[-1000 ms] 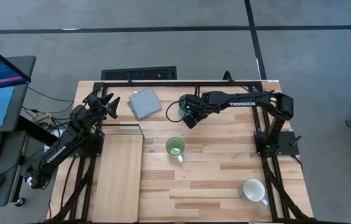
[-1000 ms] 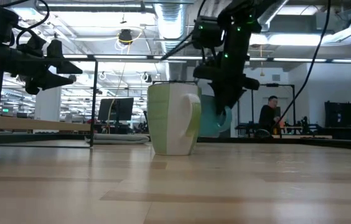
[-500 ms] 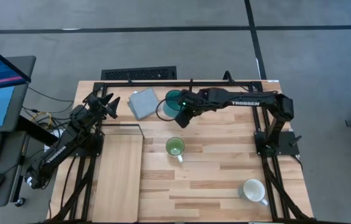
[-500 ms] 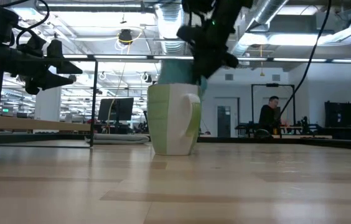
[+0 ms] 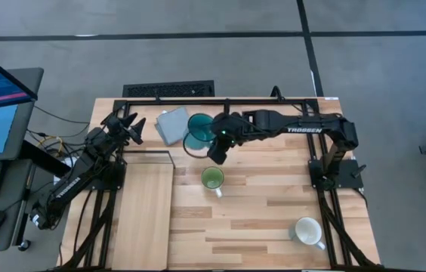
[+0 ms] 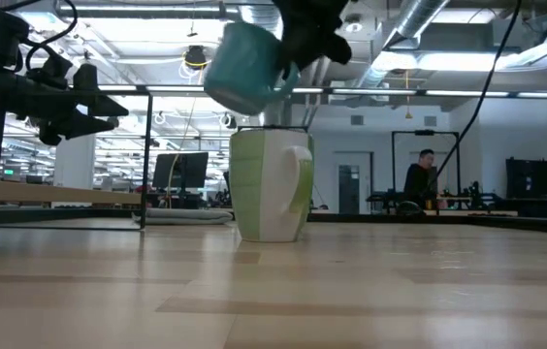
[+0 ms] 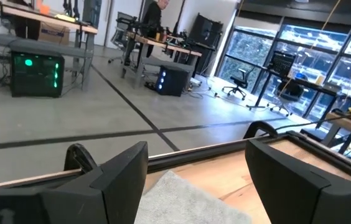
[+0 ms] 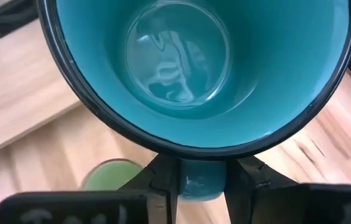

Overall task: Stack small to large cups/mugs on shelf
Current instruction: Put the top blue mug on the shelf

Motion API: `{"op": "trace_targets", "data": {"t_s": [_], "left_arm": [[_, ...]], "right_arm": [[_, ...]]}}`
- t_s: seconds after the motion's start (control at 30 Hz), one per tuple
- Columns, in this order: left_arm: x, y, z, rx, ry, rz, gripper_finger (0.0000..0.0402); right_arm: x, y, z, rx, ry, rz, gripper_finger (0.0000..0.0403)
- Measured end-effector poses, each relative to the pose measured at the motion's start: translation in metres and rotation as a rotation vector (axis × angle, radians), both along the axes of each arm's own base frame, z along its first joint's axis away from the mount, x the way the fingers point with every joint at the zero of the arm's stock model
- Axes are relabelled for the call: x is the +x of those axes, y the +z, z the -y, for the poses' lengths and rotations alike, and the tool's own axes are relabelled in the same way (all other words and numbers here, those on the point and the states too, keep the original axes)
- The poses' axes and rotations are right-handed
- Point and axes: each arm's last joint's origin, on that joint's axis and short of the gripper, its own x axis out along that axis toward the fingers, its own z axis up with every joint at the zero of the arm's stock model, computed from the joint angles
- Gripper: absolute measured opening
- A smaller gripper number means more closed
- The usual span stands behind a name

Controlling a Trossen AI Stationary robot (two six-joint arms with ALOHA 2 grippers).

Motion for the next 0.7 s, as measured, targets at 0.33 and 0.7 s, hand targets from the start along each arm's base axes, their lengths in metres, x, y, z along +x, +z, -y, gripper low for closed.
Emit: {"op": "trace_targets", "data": {"t_s": [0.33,0.7], "left_arm": [[0.0,0.0,0.0,-0.012,-0.016,0.013,0.0261],[0.0,0.0,0.0,-0.013,-0.021,0.015,0.0261]], "right_arm": [[0.006,0.012,-0.044,0.008,0.129,0.099,0.0102],[0.028,0.019,-0.07,0.042,0.169,0.336,0.0102]]}}
